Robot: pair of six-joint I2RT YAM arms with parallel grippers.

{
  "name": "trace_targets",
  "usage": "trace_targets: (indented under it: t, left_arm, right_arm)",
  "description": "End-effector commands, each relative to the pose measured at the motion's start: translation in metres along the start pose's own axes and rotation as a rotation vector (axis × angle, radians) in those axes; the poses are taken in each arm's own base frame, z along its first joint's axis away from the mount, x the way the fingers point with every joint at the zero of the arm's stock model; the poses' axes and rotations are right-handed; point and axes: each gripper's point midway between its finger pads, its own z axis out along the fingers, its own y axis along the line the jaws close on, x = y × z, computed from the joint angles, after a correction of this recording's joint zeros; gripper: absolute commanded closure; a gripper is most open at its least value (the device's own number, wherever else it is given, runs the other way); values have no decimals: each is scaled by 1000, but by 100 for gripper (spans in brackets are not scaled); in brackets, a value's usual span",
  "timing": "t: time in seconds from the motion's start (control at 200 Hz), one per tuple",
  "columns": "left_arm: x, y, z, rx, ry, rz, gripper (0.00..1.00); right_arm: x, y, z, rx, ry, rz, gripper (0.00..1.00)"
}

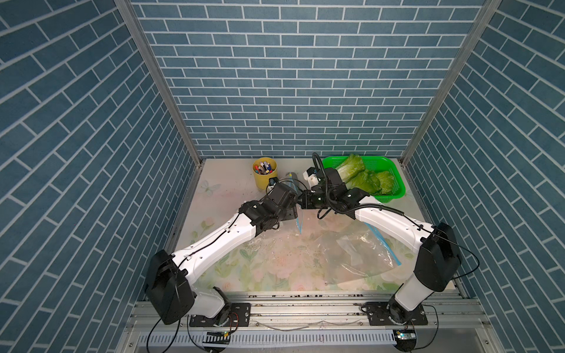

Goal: Put the chinese cabbages into a zipper bag and zip it
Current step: Open the zipper of the food storage bag at the center of the board.

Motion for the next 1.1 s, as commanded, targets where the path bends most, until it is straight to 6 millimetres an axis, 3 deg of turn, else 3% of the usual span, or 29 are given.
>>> trace_targets:
  t: [0.0,0.22,0.425,0.555,0.835,1.0,1.095]
  left_arm:
    - [-16,-18,-4,68,-58,-26,32]
    - [-22,-9,-12,30,-88,-42,32]
    - [-17,0,0,-58,-56,-6,38]
    - [-17,-5,6,-47,-52,-5,42]
    - [-14,0,19,-102,-36,4,69]
    - [-18,10,12,-126,-68,7,88]
    - [-21,8,9,-102,-85,17,93]
  right_arm:
    - [-4,8,-5,-24,-20,26,100]
    - [-3,7,1,-25,-10,33,100]
    - [-6,9,0,-33,-21,32,100]
    - [-2,9,1,-36,-6,38,100]
    - [2,3,4,-16,5,38,100]
    - [4,-2,4,5,10,39,100]
    - [9,-6,6,21,30,38,100]
